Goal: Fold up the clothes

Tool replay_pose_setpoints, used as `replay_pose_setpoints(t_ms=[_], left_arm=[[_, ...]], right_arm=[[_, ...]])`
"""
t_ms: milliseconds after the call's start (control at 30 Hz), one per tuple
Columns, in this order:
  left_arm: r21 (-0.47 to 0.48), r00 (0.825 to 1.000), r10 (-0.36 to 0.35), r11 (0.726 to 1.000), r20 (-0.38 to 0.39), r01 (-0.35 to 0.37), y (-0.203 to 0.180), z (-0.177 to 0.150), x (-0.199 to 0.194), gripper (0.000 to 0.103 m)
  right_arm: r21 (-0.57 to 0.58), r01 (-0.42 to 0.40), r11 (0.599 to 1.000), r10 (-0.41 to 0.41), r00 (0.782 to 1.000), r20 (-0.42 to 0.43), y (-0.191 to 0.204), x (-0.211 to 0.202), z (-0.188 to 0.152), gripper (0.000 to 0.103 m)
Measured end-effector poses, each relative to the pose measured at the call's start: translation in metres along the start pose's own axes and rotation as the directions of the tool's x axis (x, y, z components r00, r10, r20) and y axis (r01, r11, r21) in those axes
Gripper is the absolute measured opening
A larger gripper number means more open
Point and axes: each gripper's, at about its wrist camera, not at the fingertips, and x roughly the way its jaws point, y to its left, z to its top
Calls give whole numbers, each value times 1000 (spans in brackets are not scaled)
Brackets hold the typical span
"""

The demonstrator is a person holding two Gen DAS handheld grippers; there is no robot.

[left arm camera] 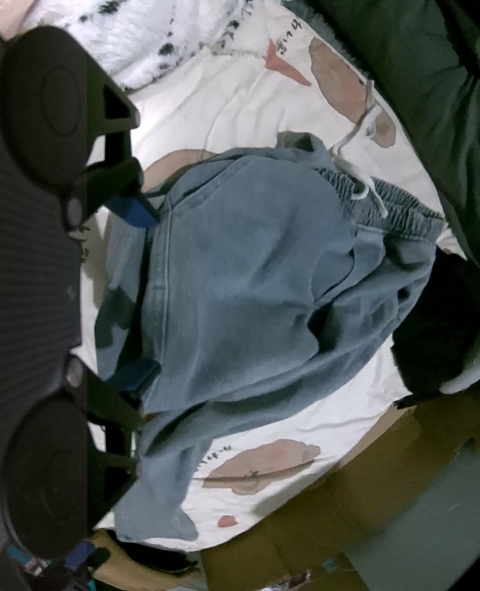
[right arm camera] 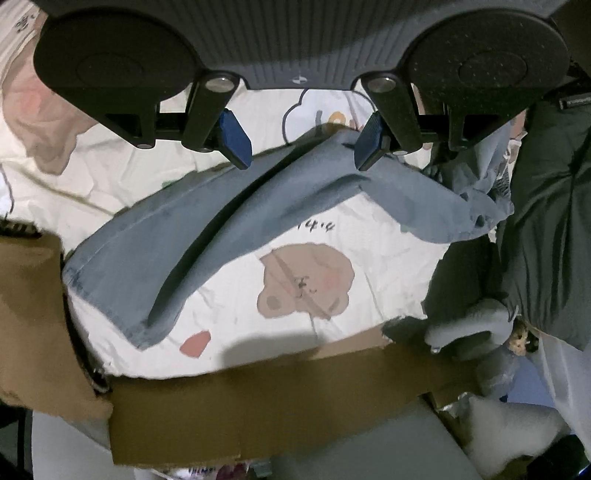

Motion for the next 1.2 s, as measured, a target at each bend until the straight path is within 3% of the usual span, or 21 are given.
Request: replay_pose_setpoints(t_ms=[333, 600, 833, 1000, 1200], left_arm=[[115, 1000, 15, 993, 17, -17, 1, -5, 19, 81], [73, 999, 33, 997, 36, -35, 16, -14, 25, 78], [126, 994, 68, 989, 90, -79, 22, -18, 28, 77], [131, 999, 36, 991, 39, -40, 27, -30, 36, 73], [205, 999, 34, 978, 3, -34, 22, -52, 44, 73]], right_arm=[[-51, 4, 999, -7, 998, -68, 8, 20, -17, 68], [-71, -11, 997, 4, 994, -108, 9, 30, -25, 68], [-63, -20, 998, 11, 990, -140, 6, 39, -31, 68], [-57, -4, 998, -5, 987, -163, 0, 43, -37, 68], [-46, 12, 999, -19, 986, -163, -4, 43, -38, 68]])
